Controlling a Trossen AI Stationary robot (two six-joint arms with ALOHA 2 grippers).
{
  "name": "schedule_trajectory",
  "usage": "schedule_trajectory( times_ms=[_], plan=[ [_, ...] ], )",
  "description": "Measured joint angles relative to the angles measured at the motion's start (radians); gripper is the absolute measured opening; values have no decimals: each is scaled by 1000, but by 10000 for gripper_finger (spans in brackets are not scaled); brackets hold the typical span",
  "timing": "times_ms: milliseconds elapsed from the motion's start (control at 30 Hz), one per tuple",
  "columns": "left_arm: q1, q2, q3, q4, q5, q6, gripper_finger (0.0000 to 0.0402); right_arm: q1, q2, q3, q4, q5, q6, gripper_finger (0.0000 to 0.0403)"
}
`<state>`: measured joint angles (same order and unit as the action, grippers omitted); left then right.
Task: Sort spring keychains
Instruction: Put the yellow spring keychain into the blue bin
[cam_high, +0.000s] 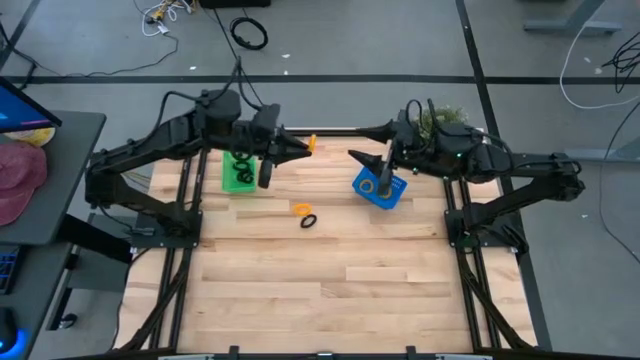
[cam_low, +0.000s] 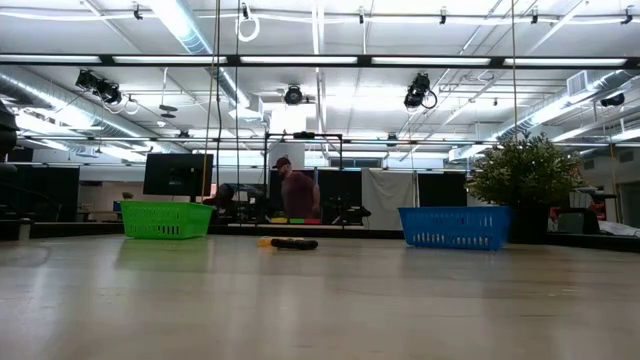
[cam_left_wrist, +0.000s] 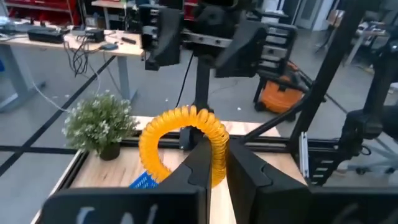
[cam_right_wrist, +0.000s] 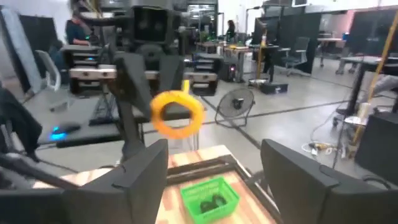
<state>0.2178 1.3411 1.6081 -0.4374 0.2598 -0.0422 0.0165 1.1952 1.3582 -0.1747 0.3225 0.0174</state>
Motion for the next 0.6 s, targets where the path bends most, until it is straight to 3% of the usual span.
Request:
schedule_trajectory(
  times_ms=[600],
  plan=[
    [-64, 61, -2, 287, -15, -30, 36, -26, 79, 0, 194, -69, -23, 276]
  ],
)
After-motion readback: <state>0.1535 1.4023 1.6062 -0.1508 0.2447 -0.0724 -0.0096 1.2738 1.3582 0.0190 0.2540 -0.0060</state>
